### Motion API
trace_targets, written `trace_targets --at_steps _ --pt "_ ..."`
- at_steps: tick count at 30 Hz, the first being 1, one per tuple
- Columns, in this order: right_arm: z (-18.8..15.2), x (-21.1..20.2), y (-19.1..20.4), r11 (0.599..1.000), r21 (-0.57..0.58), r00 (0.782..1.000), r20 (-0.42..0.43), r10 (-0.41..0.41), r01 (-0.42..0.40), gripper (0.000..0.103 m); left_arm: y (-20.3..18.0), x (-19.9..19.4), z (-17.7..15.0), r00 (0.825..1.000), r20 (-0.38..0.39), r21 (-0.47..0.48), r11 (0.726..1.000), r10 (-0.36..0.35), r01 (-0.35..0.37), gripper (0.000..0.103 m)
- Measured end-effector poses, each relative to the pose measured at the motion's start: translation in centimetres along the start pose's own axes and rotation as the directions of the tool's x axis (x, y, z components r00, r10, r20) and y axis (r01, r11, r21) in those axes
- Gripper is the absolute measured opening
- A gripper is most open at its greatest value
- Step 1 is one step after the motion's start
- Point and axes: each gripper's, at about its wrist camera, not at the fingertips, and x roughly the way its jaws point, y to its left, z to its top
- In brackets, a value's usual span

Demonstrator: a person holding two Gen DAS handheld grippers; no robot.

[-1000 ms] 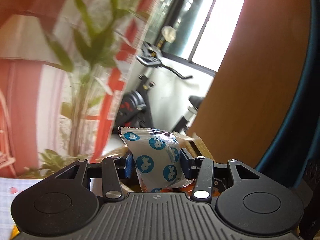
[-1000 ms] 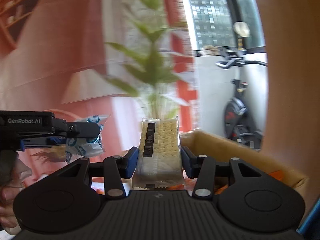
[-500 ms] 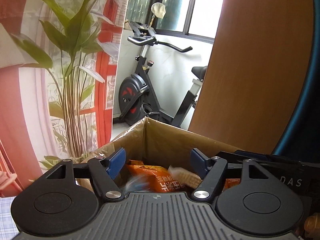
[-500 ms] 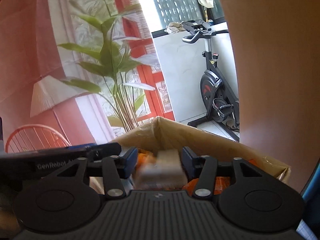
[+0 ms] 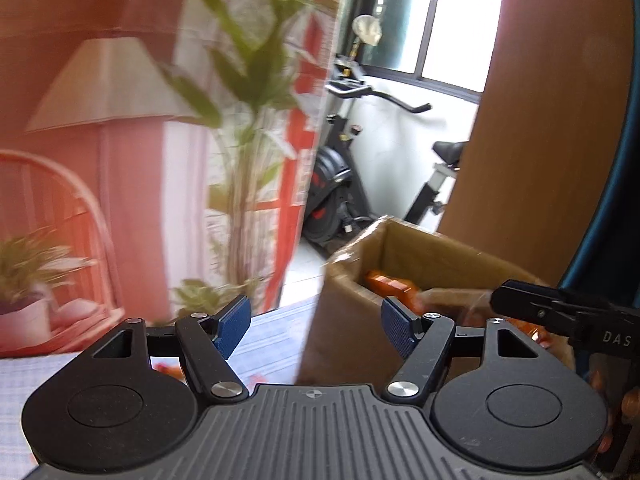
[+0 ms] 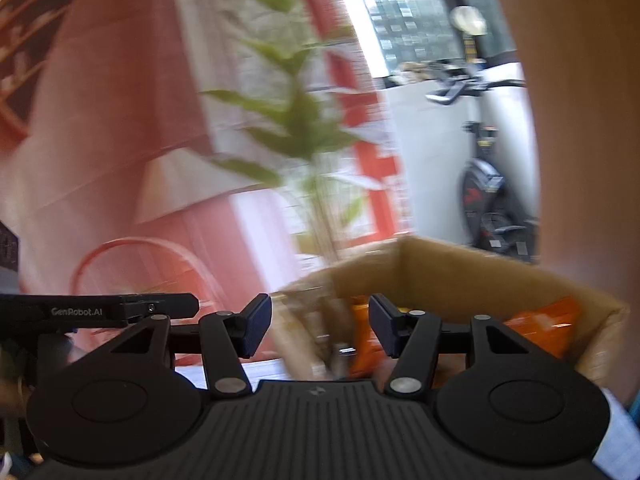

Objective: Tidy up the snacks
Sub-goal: 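Grasp the foil pack with the left gripper while the right grasps the brown meat-snack sachet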

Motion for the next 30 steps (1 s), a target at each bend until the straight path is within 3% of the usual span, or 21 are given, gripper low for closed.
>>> trace_targets --at_steps 4,7,11,16,20,24,30 --pt "-2.4 1.4 3.4 0.992 -0.082 0.995 -0.054 0.089 -0.093 0.058 3.6 -2.6 -2.6 0.996 -0.035 -0.012 0.997 0.077 -0.077 0.074" --pt "-5.0 3.1 5.1 0.981 -0.111 0.981 -0.135 0.142 -0.157 0.058 6.4 -3.6 -5.1 0.992 -0.075 -0.071 0.992 0.104 -0.109 0.074" --pt "-9.1 5.6 6.4 0.959 -0.147 0.945 -0.259 0.198 -0.241 0.058 8.8 -3.4 -9.1 0.984 -0.123 -0.146 0.979 0.127 -0.144 0.074" --pt "-14.4 8.8 6.3 0.933 -0.202 0.89 -0.411 0.195 -0.298 0.058 10.0 -2.0 -13.8 0.977 -0.167 -0.195 0.967 0.13 -0.162 0.074" --pt "-17.6 11.1 6.0 0.902 -0.278 0.848 -0.507 0.155 -0.331 0.059 10.3 -1.2 -15.8 0.973 -0.193 -0.166 0.973 0.126 -0.159 0.074" --pt "-19.3 12.1 5.8 0.864 -0.365 0.838 -0.535 0.112 -0.348 0.067 10.2 -0.1 -16.9 0.969 -0.221 -0.113 0.984 0.109 -0.137 0.074" --pt "-20.8 13.2 5.1 0.842 -0.384 0.803 -0.589 0.092 -0.378 0.068 8.9 1.3 -18.2 0.966 -0.242 0.002 0.996 0.091 -0.094 0.074"
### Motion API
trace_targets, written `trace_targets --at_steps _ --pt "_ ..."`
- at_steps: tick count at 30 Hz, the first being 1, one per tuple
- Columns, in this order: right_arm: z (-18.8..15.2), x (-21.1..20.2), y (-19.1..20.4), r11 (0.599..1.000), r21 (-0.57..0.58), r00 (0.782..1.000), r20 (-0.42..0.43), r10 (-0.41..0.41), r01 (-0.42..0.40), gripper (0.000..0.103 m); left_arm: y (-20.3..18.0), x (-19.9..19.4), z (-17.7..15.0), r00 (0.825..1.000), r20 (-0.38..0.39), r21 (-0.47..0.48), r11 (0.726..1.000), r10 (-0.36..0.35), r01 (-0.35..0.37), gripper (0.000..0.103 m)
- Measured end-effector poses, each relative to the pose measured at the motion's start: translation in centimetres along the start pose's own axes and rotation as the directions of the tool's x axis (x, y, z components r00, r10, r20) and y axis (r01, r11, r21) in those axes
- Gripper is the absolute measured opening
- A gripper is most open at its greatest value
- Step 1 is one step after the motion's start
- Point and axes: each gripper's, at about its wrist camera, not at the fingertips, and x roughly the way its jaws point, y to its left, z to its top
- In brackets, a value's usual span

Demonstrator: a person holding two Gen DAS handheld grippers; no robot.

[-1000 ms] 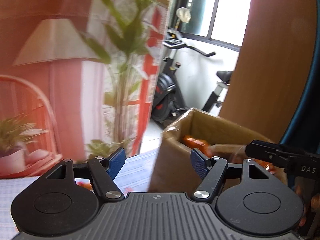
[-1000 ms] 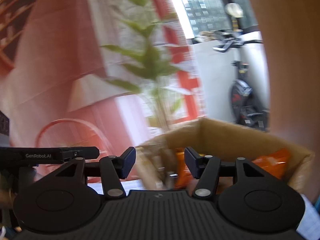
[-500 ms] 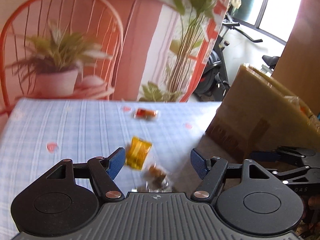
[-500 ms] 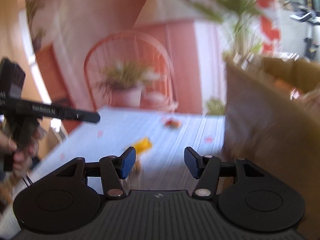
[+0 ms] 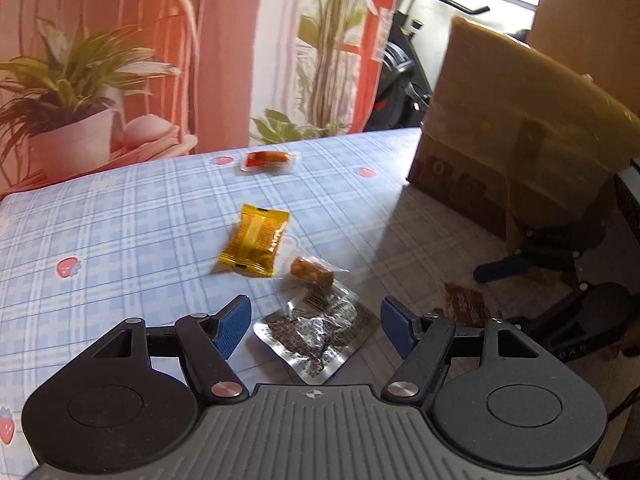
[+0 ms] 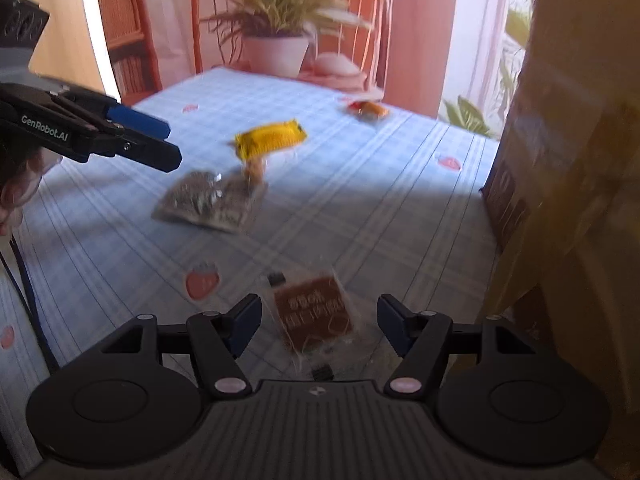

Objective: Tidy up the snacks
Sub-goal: 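Grasp the foil pack with the left gripper while the right grasps the brown meat-snack sachet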

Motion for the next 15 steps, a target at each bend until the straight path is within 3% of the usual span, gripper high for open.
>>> trace_targets --at_steps 5,7,15 --pt "0.0 0.2 -0.2 1.0 0.01 1.0 0.027 -0.006 0.005 0.068 0.1 1.3 -0.2 1.0 -0.019 0.029 1.0 0.003 -0.003 0.074" --pt "0.1 0.1 -0.2 0.999 0.029 0.999 0.044 -0.025 0.024 0.054 0.3 1.7 -0.1 1.0 -0.024 0.033 0.999 0.003 -0.003 0.074" --pt "-0.8 -0.2 -0.2 0.988 0.142 0.989 0.125 -0.074 0.056 0.054 1.2 4.0 -0.1 0.996 -0.089 0.066 0.998 -0.004 0.01 0.074"
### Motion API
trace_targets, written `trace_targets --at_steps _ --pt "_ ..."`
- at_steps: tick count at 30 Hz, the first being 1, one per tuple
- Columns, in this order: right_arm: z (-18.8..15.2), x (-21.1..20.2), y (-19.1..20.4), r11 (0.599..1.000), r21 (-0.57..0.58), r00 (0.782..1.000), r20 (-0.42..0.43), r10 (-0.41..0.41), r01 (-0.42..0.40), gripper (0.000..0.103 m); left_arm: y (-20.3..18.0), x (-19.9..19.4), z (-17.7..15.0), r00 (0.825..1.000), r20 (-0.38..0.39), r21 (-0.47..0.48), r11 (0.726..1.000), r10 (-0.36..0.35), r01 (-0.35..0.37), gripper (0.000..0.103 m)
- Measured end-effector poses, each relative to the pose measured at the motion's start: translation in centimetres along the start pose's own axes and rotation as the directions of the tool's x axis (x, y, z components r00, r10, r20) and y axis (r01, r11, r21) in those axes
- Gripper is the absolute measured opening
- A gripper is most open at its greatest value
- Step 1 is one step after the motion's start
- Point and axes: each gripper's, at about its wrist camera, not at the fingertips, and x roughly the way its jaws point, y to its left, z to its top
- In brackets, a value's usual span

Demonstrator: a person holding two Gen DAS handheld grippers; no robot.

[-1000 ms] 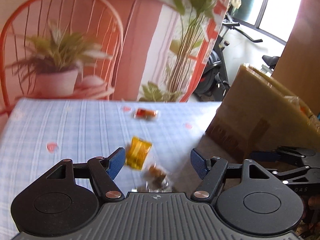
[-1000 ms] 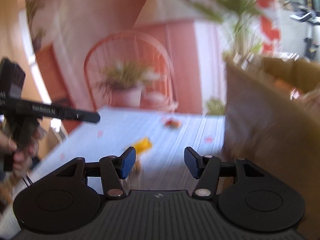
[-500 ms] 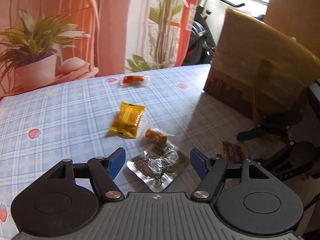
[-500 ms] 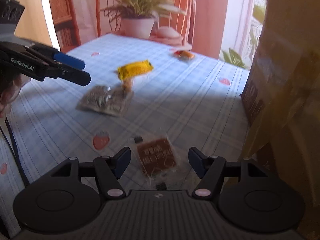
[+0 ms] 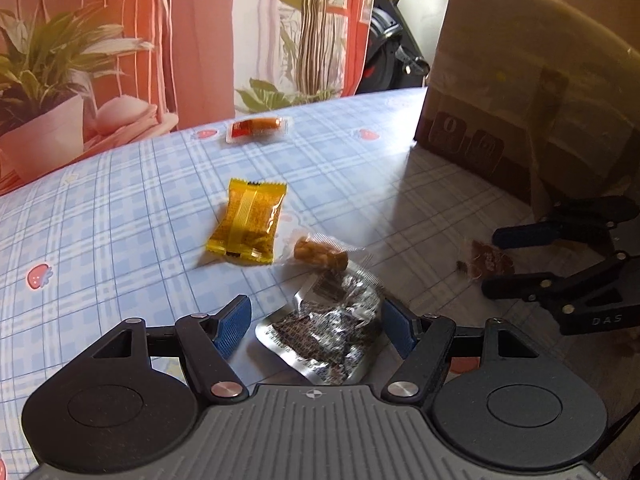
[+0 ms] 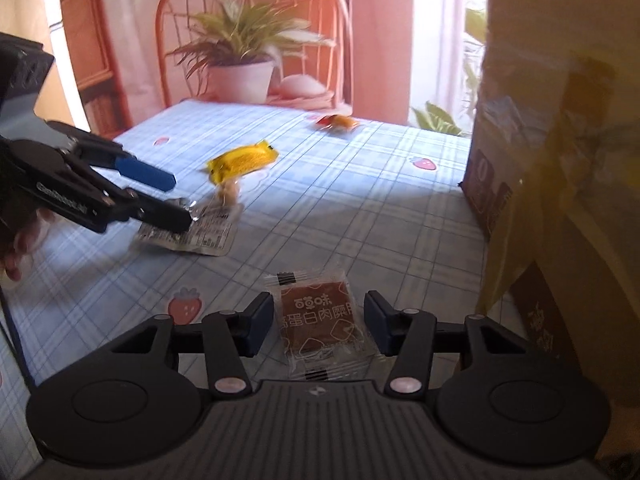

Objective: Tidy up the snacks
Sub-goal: 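Grasp the foil pack with the left gripper while the right grasps the brown meat-snack sachet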

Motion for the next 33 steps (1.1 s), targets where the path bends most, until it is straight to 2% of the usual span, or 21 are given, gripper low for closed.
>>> trace_targets --at_steps 5,12,18,21,25,33 --pt "-0.2 0.0 0.4 1.0 -0.015 1.0 0.016 -0.021 0.021 0.054 -0.1 -0.5 -0.3 1.0 0.016 -0.02 1.0 0.007 -0.006 0.074" --pt "-0.5 0.0 0.5 1.0 -0.019 0.999 0.028 -0.019 0.019 0.054 -2.1 -1.9 -1.8 0.999 0.006 0.009 0.999 0.044 -0.044 0.075" --pt "-0.6 0.0 0.5 1.0 -0.02 0.999 0.032 -0.019 0.019 0.054 -3.2 -2.8 -2.4 1.0 -0.002 -0.008 1.0 -0.02 0.02 0.075" --pt "-0.6 0.0 0.5 1.0 -0.019 0.999 0.032 -0.019 0.019 0.054 -3.0 -2.5 -1.8 0.999 0.015 -0.018 0.999 0.039 -0.039 0.075" --pt "-0.6 0.0 0.5 1.0 -0.019 0.999 0.032 -0.019 0.019 0.053 -2.5 -1.5 -1.0 0.999 0.003 -0.046 0.998 0.043 -0.043 0.075" --pt "-0.7 0.0 0.5 1.0 -0.019 0.999 0.033 -0.017 0.018 0.054 -4.5 -0.6 -1.2 0.994 0.02 -0.002 0.994 0.11 -0.11 0.083"
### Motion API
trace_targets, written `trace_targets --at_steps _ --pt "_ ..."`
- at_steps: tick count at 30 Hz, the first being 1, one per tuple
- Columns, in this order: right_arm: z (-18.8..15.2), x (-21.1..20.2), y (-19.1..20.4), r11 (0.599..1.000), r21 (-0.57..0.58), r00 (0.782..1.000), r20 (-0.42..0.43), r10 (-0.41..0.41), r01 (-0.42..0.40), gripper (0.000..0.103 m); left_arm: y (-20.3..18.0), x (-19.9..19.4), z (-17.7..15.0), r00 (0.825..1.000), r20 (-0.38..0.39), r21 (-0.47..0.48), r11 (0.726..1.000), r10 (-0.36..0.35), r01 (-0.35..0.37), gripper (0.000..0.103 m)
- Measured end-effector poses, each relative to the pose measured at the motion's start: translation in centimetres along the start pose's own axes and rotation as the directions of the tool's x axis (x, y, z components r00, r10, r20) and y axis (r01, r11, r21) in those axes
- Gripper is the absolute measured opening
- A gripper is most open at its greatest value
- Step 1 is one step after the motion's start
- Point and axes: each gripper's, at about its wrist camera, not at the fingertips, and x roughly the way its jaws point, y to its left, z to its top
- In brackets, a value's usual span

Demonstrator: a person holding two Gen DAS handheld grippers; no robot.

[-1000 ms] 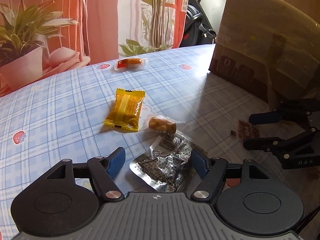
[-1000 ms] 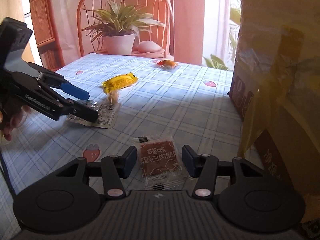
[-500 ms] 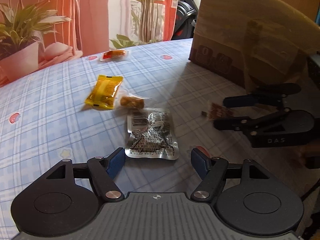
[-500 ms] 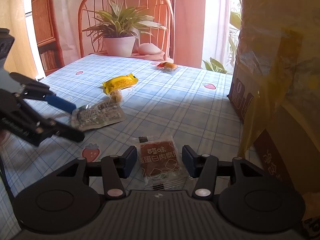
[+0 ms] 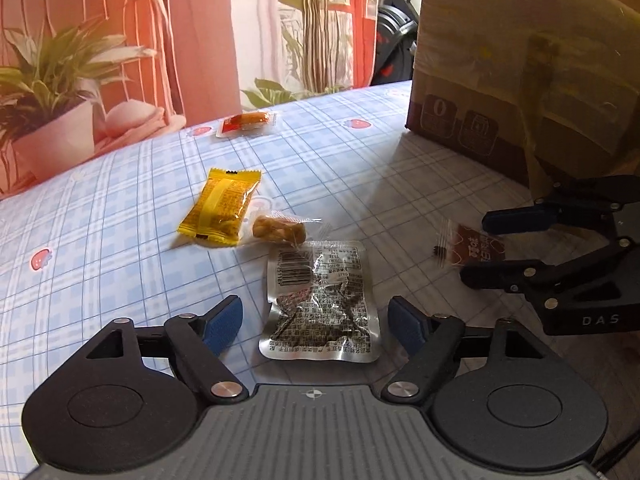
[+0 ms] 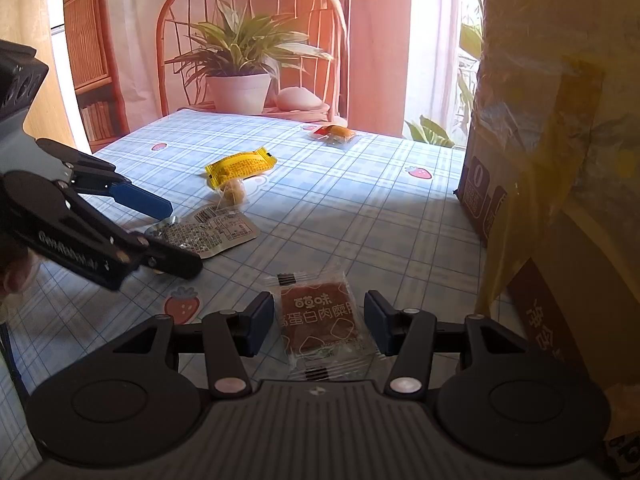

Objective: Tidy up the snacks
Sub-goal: 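Grasp the foil pack with the left gripper while the right grasps the brown meat-snack sachet, then lower the foil pack and brown sachet into the box and open both grippers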

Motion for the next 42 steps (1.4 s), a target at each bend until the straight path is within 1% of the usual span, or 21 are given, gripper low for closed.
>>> trace_targets --at_steps 2,4,6,9,13,16,21,26,30,33,36,39,42 --pt "0.0 0.0 0.0 1.0 0.001 1.0 0.001 0.001 -0.001 0.054 -0.1 -0.1 -0.1 1.0 0.008 -0.013 1.0 0.013 -0.013 0.083" --pt "0.0 0.0 0.0 1.0 0.001 1.0 0.002 0.001 -0.001 0.053 -0.1 -0.2 -0.1 1.0 0.014 -0.025 0.999 0.025 -0.024 0.079" --pt "0.0 0.0 0.0 1.0 0.001 1.0 0.002 0.001 -0.001 0.053 0.0 -0.7 0.0 0.999 0.022 -0.049 0.998 0.038 -0.036 0.057" --pt "0.0 0.0 0.0 1.0 0.001 1.0 0.002 0.002 -0.002 0.054 0.7 -1.1 -0.1 0.999 0.018 -0.096 0.995 0.027 -0.025 0.046" --pt "0.0 0.0 -0.1 1.0 0.005 1.0 0.002 0.005 -0.005 0.053 0.9 -1.7 -0.6 1.0 0.022 -0.139 0.99 0.002 0.001 0.045" --pt "0.0 -0.3 -0.2 1.0 0.017 1.0 0.004 0.014 -0.014 0.05 0.6 -2.4 -1.1 0.999 0.035 -0.154 0.988 -0.001 0.007 0.044" --pt "0.1 -0.7 -0.2 0.999 0.023 1.0 0.006 0.026 -0.026 0.047 0.6 -3.9 -1.2 0.997 0.075 -0.19 0.982 0.003 0.011 0.044" --pt "0.5 -2.0 0.0 0.999 0.033 0.999 0.04 0.021 -0.022 0.047 0.8 -5.5 -0.7 0.992 0.122 -0.218 0.976 0.007 0.02 0.044" --pt "1.6 -3.7 0.2 0.999 0.042 0.996 0.089 0.019 -0.023 0.047 0.7 -7.1 0.5 0.985 0.17 -0.212 0.977 0.006 0.031 0.044" --pt "3.2 -5.7 0.2 0.999 0.034 0.989 0.15 0.013 -0.018 0.047 0.6 -9.0 2.3 0.973 0.23 -0.201 0.978 -0.007 0.055 0.044" --pt "5.4 -8.1 0.2 1.0 0.025 0.975 0.224 -0.009 0.004 0.047 0.2 -10.8 4.7 0.955 0.296 -0.185 0.98 -0.016 0.074 0.044" --pt "7.8 -10.5 0.1 0.997 0.03 0.957 0.281 -0.074 0.068 0.047 -0.9 -12.2 7.4 0.931 0.361 -0.155 0.982 -0.045 0.107 0.044" --pt "10.0 -13.2 0.0 0.993 0.026 0.932 0.341 -0.12 0.118 0.047 -2.4 -13.2 10.2 0.905 0.416 -0.118 0.981 -0.094 0.156 0.044"
